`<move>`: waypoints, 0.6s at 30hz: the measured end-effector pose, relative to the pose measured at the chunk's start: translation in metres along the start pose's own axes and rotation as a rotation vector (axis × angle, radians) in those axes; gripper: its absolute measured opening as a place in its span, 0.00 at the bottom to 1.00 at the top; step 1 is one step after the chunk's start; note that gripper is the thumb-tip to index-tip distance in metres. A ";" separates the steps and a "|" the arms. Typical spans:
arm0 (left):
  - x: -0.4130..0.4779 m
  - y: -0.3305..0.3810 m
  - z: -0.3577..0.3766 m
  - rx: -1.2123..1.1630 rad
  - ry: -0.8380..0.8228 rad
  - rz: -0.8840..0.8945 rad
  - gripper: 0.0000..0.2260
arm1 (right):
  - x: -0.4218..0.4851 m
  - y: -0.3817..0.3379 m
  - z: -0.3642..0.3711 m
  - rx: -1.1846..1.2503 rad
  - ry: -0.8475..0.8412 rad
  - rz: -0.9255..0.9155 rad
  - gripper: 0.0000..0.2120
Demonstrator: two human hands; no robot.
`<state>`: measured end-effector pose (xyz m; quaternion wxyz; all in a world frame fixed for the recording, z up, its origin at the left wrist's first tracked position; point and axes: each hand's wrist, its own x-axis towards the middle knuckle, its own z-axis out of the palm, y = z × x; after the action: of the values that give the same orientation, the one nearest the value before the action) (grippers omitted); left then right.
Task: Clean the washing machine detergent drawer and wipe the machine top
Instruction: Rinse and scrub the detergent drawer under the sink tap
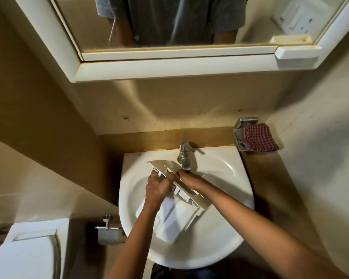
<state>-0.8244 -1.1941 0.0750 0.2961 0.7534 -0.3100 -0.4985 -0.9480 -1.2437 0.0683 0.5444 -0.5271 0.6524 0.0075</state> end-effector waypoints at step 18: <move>-0.057 -0.029 -0.066 -0.699 -0.011 -0.077 0.22 | -0.018 -0.024 0.019 -0.190 0.216 -0.315 0.36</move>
<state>-0.7751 -1.1233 0.1077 0.5154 0.6149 -0.0936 -0.5895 -0.9208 -1.2311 0.0865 0.4134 -0.6693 0.6130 -0.0727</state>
